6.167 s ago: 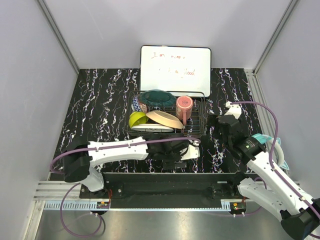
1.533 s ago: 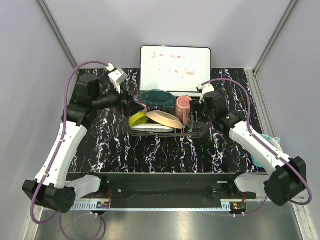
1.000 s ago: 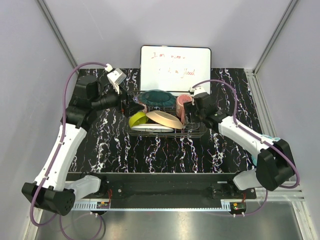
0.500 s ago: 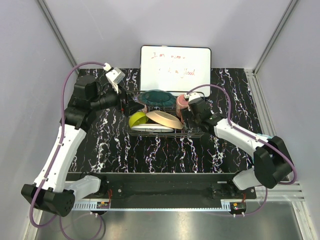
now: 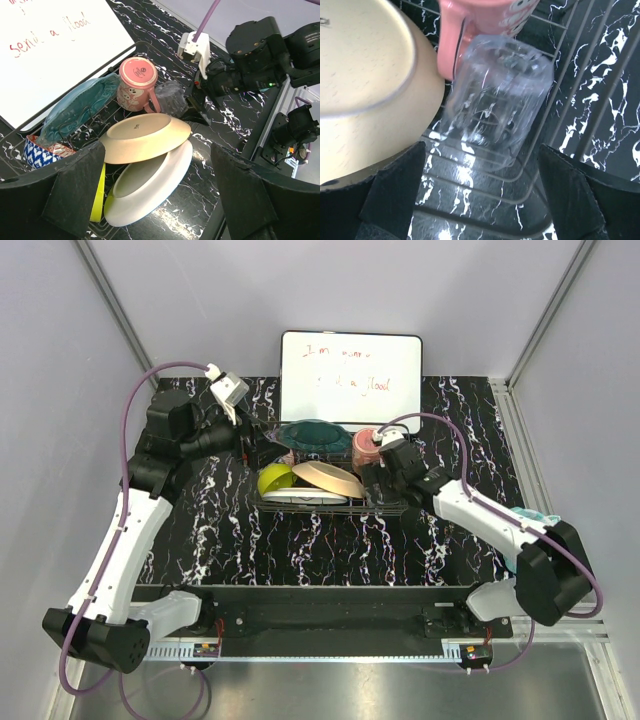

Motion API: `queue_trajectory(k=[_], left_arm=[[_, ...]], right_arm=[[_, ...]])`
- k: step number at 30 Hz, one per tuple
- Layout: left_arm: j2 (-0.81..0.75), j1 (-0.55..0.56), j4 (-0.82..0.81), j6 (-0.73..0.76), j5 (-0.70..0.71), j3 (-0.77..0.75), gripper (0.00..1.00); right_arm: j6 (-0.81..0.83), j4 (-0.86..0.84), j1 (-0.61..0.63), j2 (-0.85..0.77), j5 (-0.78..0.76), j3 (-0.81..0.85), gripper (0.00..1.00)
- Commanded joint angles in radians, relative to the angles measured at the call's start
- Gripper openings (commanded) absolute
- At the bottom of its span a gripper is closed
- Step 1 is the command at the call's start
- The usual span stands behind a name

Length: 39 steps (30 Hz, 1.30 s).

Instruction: Load the mixed dishes into the dish rack

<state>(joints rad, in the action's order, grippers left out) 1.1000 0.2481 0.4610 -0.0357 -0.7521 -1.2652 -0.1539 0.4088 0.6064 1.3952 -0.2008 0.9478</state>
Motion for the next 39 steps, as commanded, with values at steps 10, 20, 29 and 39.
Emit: queue_trajectory(k=[10,20,29,39], left_arm=[[-0.006,-0.006,-0.070,-0.012,-0.038,-0.019,0.88],[-0.022,-0.004,-0.073,-0.007,-0.027,-0.010,0.87],[-0.028,-0.004,-0.071,0.007,-0.016,0.004,0.87],[-0.029,-0.006,-0.079,0.002,-0.019,0.010,0.86]], right_arm=[[-0.003,0.088,0.012,-0.147,-0.058,0.118,1.00],[0.082,-0.129,-0.010,0.031,-0.043,0.207,1.00],[0.036,-0.261,-0.098,0.041,0.073,0.122,1.00],[-0.134,-0.386,-0.203,0.060,0.297,0.059,1.00]])
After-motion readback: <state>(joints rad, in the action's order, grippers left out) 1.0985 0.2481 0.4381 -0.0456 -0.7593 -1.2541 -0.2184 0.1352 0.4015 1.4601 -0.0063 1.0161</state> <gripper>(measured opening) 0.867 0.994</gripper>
